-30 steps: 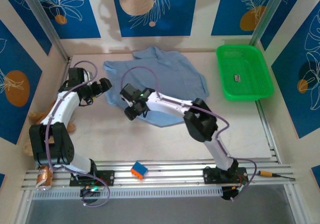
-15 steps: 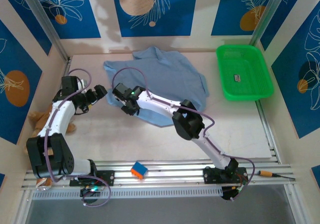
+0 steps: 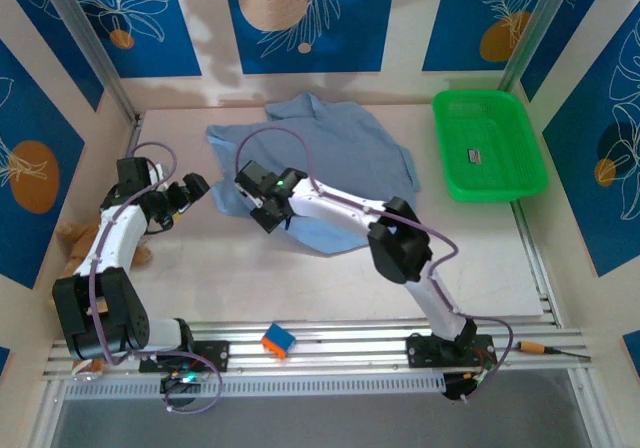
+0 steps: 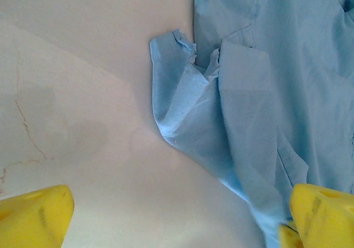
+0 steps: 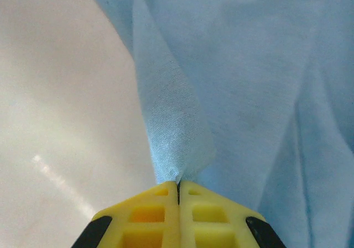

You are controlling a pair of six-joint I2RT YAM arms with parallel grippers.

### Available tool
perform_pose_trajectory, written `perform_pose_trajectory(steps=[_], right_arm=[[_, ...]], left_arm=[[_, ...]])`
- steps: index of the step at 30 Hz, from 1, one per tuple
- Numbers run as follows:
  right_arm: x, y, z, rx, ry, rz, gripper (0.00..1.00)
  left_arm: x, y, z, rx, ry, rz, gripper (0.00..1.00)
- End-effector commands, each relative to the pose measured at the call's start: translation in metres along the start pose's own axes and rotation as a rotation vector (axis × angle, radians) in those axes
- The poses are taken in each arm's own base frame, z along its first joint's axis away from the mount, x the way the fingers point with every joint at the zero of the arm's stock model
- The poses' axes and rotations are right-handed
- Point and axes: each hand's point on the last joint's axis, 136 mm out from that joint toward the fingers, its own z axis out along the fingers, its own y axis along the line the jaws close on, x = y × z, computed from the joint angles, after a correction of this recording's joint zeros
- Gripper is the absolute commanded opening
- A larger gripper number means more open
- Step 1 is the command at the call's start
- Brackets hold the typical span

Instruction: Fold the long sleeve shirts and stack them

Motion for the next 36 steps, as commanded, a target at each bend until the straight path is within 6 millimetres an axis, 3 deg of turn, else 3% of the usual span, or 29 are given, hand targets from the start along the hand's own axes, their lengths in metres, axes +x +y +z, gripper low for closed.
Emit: perform_pose_trajectory(steps=[1,6,9,13,19,23,26,30,33,35,36], right_arm=[[-0.024,-0.004,-0.064,-0.044,-0.158,0.075,0.00],[-0.009,-0.001,-0.116,-0.085,-0.227,0.067,0.00],[0.012,0.002,-0.146,-0.125,-0.268,0.072,0.00],[0.053,0.008,-0.180,-0.198,-0.310,0.087,0.00],[0.130,-0.002,-0.199,-0.242,-0.305,0.216,0.00],[0.173,-0.006,-0.191,-0.278,-0.270,0.333,0.00],[0.202,-0.011,-0.168,-0.249,-0.160,0.416,0.00],[0.231,-0.025,-0.131,-0.112,0.047,0.499,0.00],[0.235,-0.041,-0.112,-0.007,0.126,0.544,0.00],[0.229,-0.050,-0.103,0.033,0.132,0.563,0.02],[0.227,-0.057,-0.100,0.061,0.137,0.587,0.05]], left_arm=[[0.000,-0.005,0.002,0.055,-0.003,-0.027,0.99],[0.005,-0.011,0.024,0.103,0.043,-0.058,0.94],[0.000,-0.013,0.034,0.100,0.050,-0.059,0.91],[-0.011,-0.018,0.048,0.092,0.063,-0.050,0.86],[-0.019,-0.031,0.064,0.047,0.078,0.026,0.82],[-0.017,-0.021,0.088,-0.025,0.121,0.042,0.83],[-0.016,-0.014,0.104,-0.058,0.150,0.042,0.83],[-0.013,-0.019,0.115,-0.043,0.171,0.043,0.82],[-0.006,-0.020,0.120,-0.048,0.187,0.052,0.82],[-0.002,-0.022,0.123,-0.042,0.202,0.052,0.72],[0.000,-0.021,0.124,-0.043,0.211,0.053,0.62]])
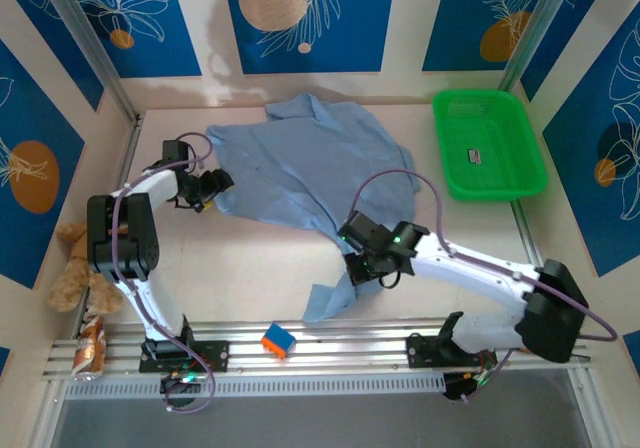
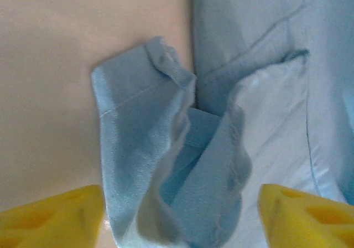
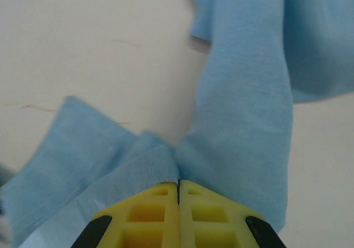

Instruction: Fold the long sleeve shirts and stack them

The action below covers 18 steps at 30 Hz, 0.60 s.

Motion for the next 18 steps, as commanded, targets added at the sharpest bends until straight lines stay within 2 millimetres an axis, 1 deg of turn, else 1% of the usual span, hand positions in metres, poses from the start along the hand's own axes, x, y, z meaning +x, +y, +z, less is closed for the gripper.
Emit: perform_pose_trajectory(steps=[1,2,3,4,5,6,7,8,9,10,12,13,14,15,18], right_arm=[[-0.022,-0.020,-0.005,0.100,-0.035,0.115,0.11],[-0.026,-0.026,-0.005,0.127,-0.036,0.143,0.18],[-0.029,-0.033,-0.007,0.153,-0.041,0.166,0.26],[-0.032,-0.035,-0.010,0.156,-0.052,0.172,0.37],[-0.034,-0.036,-0.013,0.152,-0.065,0.172,0.46],[-0.037,-0.037,-0.019,0.150,-0.085,0.169,0.55],[-0.039,-0.039,-0.026,0.149,-0.105,0.164,0.62],[-0.041,-0.040,-0.032,0.147,-0.120,0.162,0.65],[-0.044,-0.043,-0.040,0.145,-0.139,0.160,0.69],[-0.047,-0.047,-0.048,0.143,-0.156,0.163,0.72],[-0.052,-0.054,-0.062,0.127,-0.190,0.183,0.75],[-0.056,-0.058,-0.068,0.109,-0.210,0.191,0.75],[-0.060,-0.060,-0.071,0.090,-0.225,0.197,0.76],[-0.064,-0.063,-0.073,0.070,-0.240,0.206,0.76],[-0.073,-0.068,-0.072,0.037,-0.253,0.214,0.77]], left_arm=[[0.001,-0.005,0.002,-0.001,0.020,0.026,0.49],[0.002,-0.004,-0.001,-0.011,0.020,0.029,0.39],[0.000,-0.003,-0.008,-0.018,0.000,0.033,0.35],[-0.002,-0.004,-0.017,-0.020,-0.034,0.040,0.35],[-0.005,-0.004,-0.027,-0.027,-0.059,0.045,0.38],[-0.009,-0.004,-0.041,-0.049,-0.090,0.055,0.50],[-0.013,-0.006,-0.056,-0.078,-0.122,0.076,0.65],[-0.016,-0.011,-0.069,-0.090,-0.155,0.099,0.72],[-0.020,-0.016,-0.085,-0.105,-0.191,0.119,0.78],[-0.024,-0.023,-0.099,-0.115,-0.225,0.137,0.81],[-0.028,-0.041,-0.116,-0.120,-0.267,0.194,0.84],[-0.028,-0.053,-0.117,-0.117,-0.263,0.228,0.85],[-0.026,-0.062,-0.114,-0.123,-0.248,0.259,0.85],[-0.023,-0.071,-0.106,-0.145,-0.221,0.299,0.85],[-0.015,-0.088,-0.072,-0.201,-0.141,0.381,0.84]])
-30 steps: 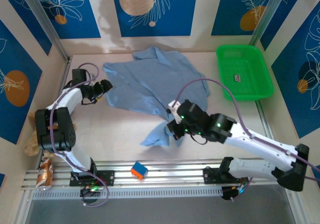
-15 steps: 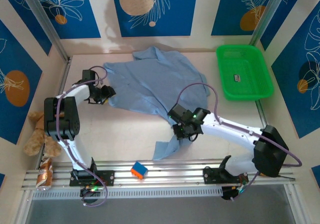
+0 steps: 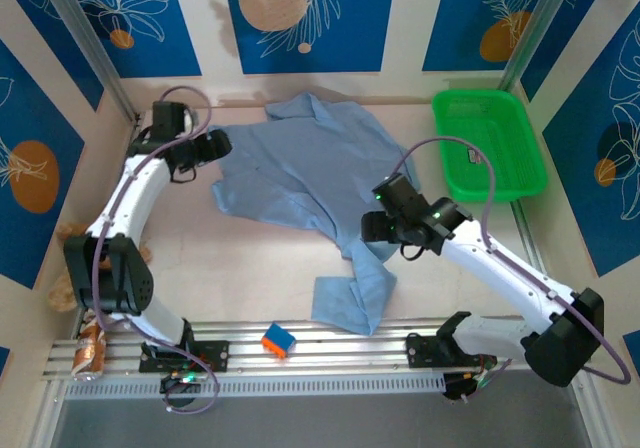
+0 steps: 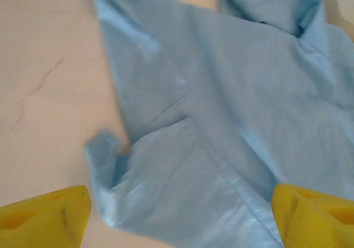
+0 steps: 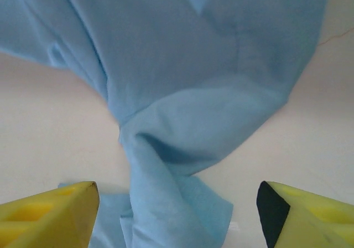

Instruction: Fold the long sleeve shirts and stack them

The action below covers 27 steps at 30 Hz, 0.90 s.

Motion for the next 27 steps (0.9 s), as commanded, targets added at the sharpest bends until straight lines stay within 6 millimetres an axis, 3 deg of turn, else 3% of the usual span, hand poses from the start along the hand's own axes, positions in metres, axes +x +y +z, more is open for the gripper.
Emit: perform_pose_trajectory(steps=[1,6,10,15,19,27], right_arm=[[-0.008,0.006,0.003,-0.052,0.002,-0.034,0.77],[-0.005,0.017,0.023,-0.079,0.046,-0.068,0.78],[0.001,0.027,0.035,-0.108,0.068,-0.081,0.78],[0.006,0.023,0.049,-0.095,0.074,-0.075,0.78],[-0.004,0.014,0.063,-0.089,0.101,-0.013,0.78],[-0.014,0.025,0.071,-0.115,0.094,-0.035,0.77]], left_arm=[[0.047,-0.002,0.047,-0.112,0.201,0.111,0.84],[0.066,-0.023,0.094,-0.154,0.289,0.187,0.76],[0.081,-0.025,0.119,-0.210,0.353,0.224,0.73],[0.090,-0.022,0.136,-0.252,0.394,0.239,0.71],[0.091,-0.022,0.148,-0.274,0.392,0.238,0.71],[0.102,-0.017,0.162,-0.308,0.467,0.255,0.65]])
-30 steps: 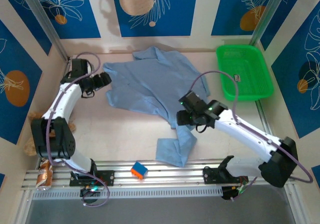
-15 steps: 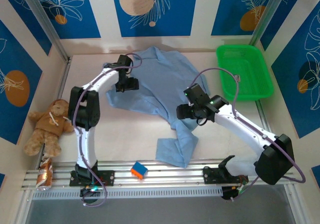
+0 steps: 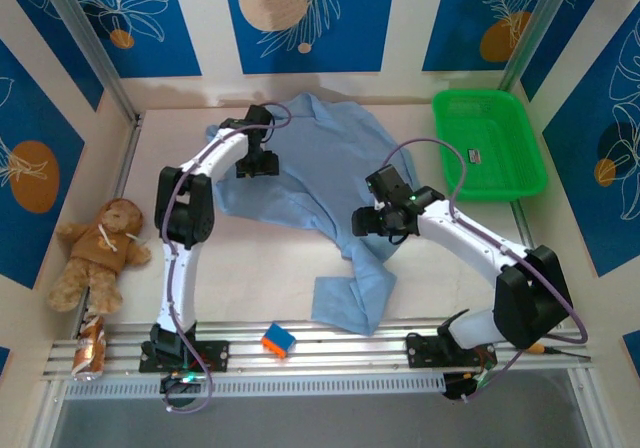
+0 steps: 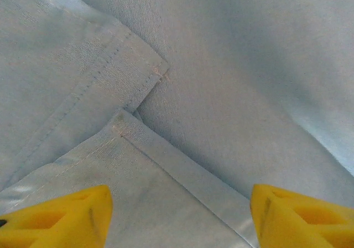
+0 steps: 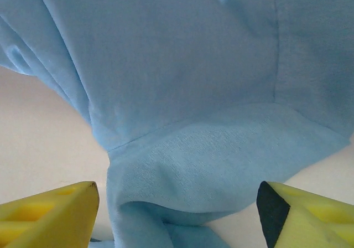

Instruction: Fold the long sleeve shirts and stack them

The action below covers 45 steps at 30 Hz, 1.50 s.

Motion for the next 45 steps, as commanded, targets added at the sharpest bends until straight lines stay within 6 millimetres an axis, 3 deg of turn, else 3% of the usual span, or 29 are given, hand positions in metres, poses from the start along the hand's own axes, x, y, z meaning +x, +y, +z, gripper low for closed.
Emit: perform_pose_trajectory(steps=[1,7,11,14,18,23,26,34,40,45], right_arm=[[-0.013,0.014,-0.005,-0.055,-0.035,-0.020,0.77],[-0.013,0.008,0.013,-0.037,-0.006,-0.003,0.76],[-0.020,0.010,0.018,-0.034,-0.008,-0.006,0.76],[-0.028,0.010,0.023,-0.029,-0.016,0.000,0.75],[-0.039,0.008,0.029,-0.025,-0.020,0.018,0.75],[-0.050,0.002,0.044,-0.016,-0.014,0.066,0.74],[-0.051,-0.007,0.059,0.016,0.016,0.111,0.74],[-0.051,-0.032,0.093,0.081,0.102,0.245,0.72],[-0.054,-0.039,0.105,0.117,0.133,0.292,0.71],[-0.058,-0.040,0.112,0.123,0.138,0.302,0.71]], left_arm=[[0.017,0.008,0.003,-0.062,0.070,0.025,0.65],[0.022,0.010,0.010,-0.076,0.102,0.050,0.59],[0.026,0.010,0.020,-0.078,0.123,0.055,0.48],[0.026,0.008,0.023,-0.068,0.127,0.061,0.32],[0.022,0.008,0.015,-0.062,0.103,0.063,0.01],[0.016,0.007,-0.018,-0.022,-0.014,0.027,0.00],[0.024,0.009,-0.038,0.018,-0.082,-0.020,0.00],[0.069,0.024,-0.076,0.090,-0.216,-0.117,0.00],[0.096,0.028,-0.093,0.152,-0.254,-0.133,0.00],[0.114,0.039,-0.089,0.099,-0.206,-0.096,0.00]])
